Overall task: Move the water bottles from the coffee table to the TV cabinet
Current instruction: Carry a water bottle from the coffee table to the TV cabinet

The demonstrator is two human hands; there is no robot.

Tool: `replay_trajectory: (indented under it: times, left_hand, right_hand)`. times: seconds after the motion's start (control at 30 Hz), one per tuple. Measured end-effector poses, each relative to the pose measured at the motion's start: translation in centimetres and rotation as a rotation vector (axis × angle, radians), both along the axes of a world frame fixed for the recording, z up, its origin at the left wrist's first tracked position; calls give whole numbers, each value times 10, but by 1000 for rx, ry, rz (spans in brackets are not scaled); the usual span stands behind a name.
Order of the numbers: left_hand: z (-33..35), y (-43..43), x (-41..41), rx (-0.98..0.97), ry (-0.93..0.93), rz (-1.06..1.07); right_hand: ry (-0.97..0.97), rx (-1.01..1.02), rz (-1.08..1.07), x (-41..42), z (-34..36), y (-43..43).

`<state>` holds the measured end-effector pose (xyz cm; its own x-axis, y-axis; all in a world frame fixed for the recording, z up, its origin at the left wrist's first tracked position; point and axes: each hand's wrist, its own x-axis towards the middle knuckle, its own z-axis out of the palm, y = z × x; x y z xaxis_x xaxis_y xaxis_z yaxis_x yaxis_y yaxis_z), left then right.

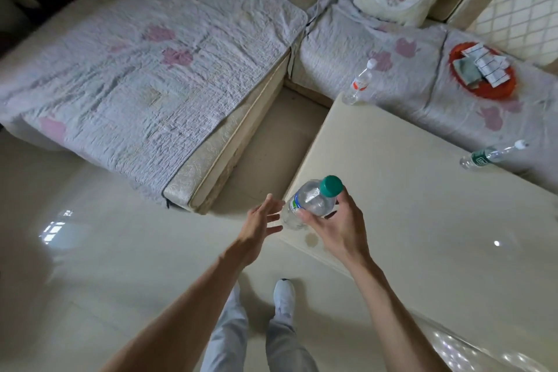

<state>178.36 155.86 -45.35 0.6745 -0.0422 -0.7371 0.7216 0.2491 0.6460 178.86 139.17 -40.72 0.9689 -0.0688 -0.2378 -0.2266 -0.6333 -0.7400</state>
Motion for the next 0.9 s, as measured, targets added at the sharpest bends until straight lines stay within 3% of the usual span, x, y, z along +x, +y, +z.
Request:
replay_trajectory:
  times: [0.47, 0.9]
  left_hand:
    - [109, 15, -83, 63, -208, 547]
    - [132, 55, -225, 121, -239, 1144]
  right_hand:
    - [-213, 93, 474, -5, 106, 55]
    - [-362, 159, 1006, -100, 141, 168]
